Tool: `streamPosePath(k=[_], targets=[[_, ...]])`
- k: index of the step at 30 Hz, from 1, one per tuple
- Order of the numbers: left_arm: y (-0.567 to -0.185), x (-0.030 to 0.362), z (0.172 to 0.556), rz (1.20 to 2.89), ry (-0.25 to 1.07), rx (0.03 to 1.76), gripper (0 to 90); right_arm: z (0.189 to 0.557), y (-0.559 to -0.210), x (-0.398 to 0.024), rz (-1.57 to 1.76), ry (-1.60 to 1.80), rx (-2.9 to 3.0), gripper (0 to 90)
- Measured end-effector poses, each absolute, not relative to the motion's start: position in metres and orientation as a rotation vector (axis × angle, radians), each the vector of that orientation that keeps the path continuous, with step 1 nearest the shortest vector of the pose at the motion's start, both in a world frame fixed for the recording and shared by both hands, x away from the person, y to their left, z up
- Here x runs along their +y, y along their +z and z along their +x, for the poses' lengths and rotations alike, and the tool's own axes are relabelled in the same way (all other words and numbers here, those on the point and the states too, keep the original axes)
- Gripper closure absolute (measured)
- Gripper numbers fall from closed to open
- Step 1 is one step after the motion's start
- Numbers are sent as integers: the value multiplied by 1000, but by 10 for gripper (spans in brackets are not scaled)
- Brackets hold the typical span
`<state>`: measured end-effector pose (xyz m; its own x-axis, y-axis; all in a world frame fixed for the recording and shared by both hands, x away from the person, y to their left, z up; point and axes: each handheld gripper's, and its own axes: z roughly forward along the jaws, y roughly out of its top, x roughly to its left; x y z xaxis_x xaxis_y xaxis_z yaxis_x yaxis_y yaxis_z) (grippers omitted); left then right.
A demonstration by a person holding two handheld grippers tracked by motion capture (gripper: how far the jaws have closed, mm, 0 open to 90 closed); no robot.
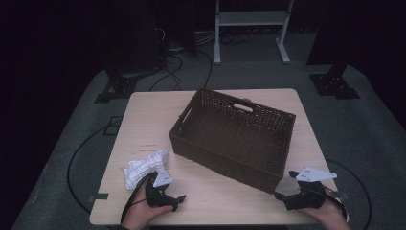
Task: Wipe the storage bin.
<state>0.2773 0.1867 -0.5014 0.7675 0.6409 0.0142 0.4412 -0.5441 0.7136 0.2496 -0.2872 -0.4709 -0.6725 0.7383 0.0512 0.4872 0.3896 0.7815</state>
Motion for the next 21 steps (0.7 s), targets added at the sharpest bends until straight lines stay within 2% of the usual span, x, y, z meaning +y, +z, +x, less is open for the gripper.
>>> streamPosePath(k=[21], targets=[[-501,187,277,2235,357,804,0,261,-501,-267,1140,1023,2402,26]])
